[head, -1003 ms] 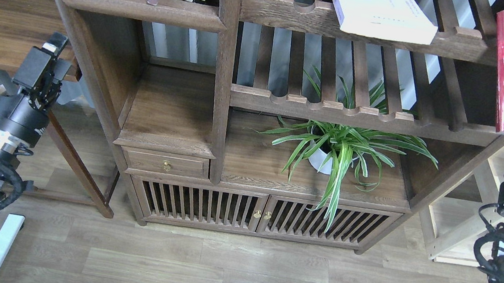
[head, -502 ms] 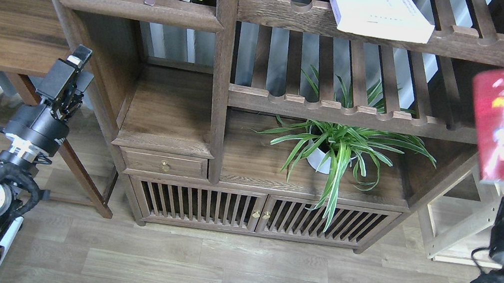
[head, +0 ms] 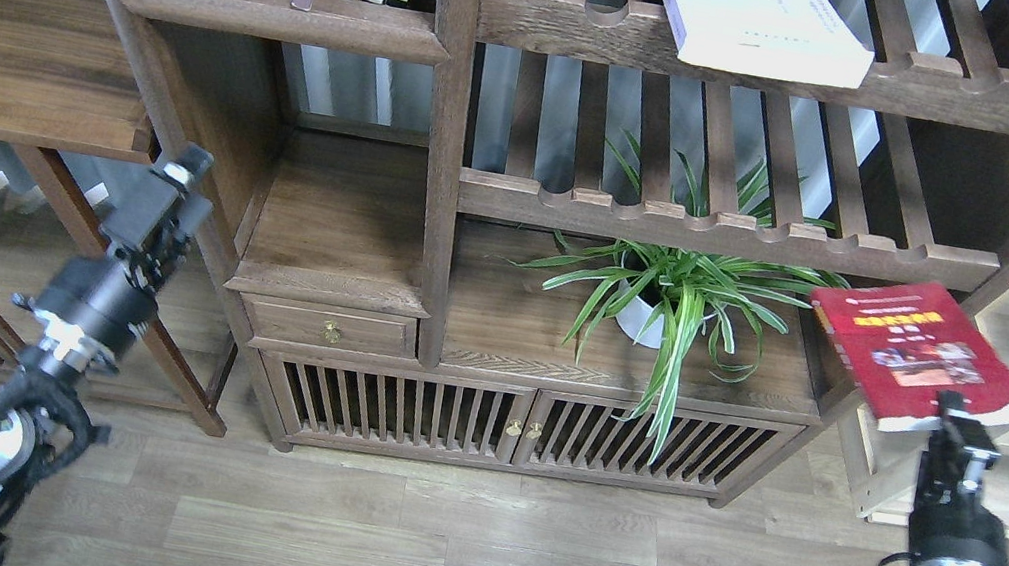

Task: Organize books on shelf
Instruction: 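Lower the red book with the right gripper toward the left gripper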

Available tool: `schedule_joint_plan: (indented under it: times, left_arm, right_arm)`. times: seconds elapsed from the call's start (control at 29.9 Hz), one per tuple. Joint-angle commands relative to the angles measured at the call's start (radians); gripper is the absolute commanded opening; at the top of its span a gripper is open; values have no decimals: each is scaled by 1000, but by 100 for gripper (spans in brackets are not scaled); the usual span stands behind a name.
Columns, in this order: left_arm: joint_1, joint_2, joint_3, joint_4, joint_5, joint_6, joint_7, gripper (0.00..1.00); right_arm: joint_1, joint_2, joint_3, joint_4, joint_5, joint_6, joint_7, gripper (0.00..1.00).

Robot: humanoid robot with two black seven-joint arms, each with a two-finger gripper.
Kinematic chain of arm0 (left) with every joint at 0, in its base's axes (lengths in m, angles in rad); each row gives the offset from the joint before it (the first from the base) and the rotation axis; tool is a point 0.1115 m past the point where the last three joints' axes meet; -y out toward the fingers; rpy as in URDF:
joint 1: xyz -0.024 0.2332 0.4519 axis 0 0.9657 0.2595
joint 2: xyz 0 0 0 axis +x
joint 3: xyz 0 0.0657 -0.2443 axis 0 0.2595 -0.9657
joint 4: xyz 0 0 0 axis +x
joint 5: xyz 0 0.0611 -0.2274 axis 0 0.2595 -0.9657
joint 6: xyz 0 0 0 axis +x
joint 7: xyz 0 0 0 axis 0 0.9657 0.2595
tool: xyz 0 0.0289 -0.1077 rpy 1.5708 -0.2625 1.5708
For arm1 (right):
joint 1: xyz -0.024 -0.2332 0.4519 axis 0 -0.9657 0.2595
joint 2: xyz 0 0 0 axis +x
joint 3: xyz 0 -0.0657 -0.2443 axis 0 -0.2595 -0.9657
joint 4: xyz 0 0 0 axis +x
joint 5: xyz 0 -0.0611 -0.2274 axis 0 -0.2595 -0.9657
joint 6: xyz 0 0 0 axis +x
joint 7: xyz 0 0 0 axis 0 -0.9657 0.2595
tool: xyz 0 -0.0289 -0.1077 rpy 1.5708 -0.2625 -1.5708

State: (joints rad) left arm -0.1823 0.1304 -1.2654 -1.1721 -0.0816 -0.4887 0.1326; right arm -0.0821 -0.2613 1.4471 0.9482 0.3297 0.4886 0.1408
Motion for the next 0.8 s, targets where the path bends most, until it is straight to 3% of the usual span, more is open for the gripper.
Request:
schedule_joint_plan:
  times: [0.0,0.33,0.77]
  left_arm:
    - [21,1,49,6,0,0,-1,99]
    - [21,0,170,32,-46,0,1,99]
    - [-34,49,455,49,-605,0,15,99]
  right_arm:
    - [-24,10,-40,15,-38,0,0,8]
    - [-4,108,-126,27,-135,0,-3,8]
    - [39,209,-264,81,-219,0,-6,8]
